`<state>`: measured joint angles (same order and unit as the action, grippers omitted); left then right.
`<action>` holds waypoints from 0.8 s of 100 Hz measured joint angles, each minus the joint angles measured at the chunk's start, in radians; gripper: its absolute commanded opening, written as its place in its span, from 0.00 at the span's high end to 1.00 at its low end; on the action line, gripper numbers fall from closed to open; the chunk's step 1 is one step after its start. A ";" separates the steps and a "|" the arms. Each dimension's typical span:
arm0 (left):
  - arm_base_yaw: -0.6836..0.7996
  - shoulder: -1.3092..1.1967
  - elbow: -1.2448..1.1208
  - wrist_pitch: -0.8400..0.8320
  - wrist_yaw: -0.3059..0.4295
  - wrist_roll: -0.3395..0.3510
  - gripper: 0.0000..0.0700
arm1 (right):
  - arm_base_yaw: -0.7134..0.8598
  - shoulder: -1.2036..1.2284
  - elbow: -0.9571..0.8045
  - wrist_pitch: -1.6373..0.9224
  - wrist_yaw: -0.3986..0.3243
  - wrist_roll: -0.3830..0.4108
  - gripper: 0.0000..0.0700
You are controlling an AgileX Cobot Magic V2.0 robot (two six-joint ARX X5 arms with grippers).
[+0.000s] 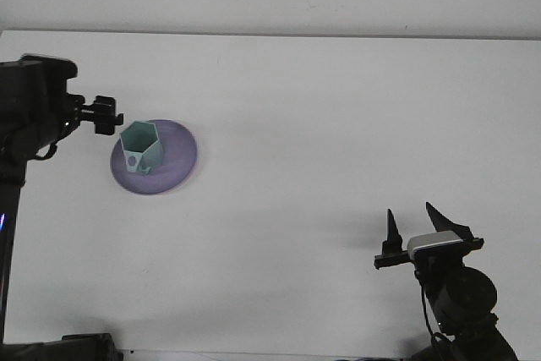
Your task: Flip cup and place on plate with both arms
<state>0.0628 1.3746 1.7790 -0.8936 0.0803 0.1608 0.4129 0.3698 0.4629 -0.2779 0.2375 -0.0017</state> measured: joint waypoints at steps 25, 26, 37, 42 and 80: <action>0.000 -0.269 -0.108 0.040 0.000 -0.005 0.98 | 0.000 0.000 0.022 0.000 0.004 0.000 0.78; 0.000 -0.279 -0.122 0.047 0.000 -0.005 0.98 | 0.000 0.000 0.024 0.000 0.005 0.000 0.83; 0.000 -0.409 -0.328 0.172 0.002 -0.005 0.98 | 0.000 -0.011 0.040 0.010 0.026 -0.002 1.00; 0.001 -0.475 -0.450 0.256 0.008 -0.005 0.98 | 0.000 -0.025 0.040 0.009 0.028 -0.002 1.00; 0.001 -1.097 -1.323 0.863 0.066 -0.132 0.98 | 0.000 -0.218 0.041 -0.081 0.049 -0.029 1.00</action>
<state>0.0635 0.2779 0.4564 -0.0307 0.1467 0.0288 0.4129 0.1516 0.5041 -0.3588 0.2867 -0.0303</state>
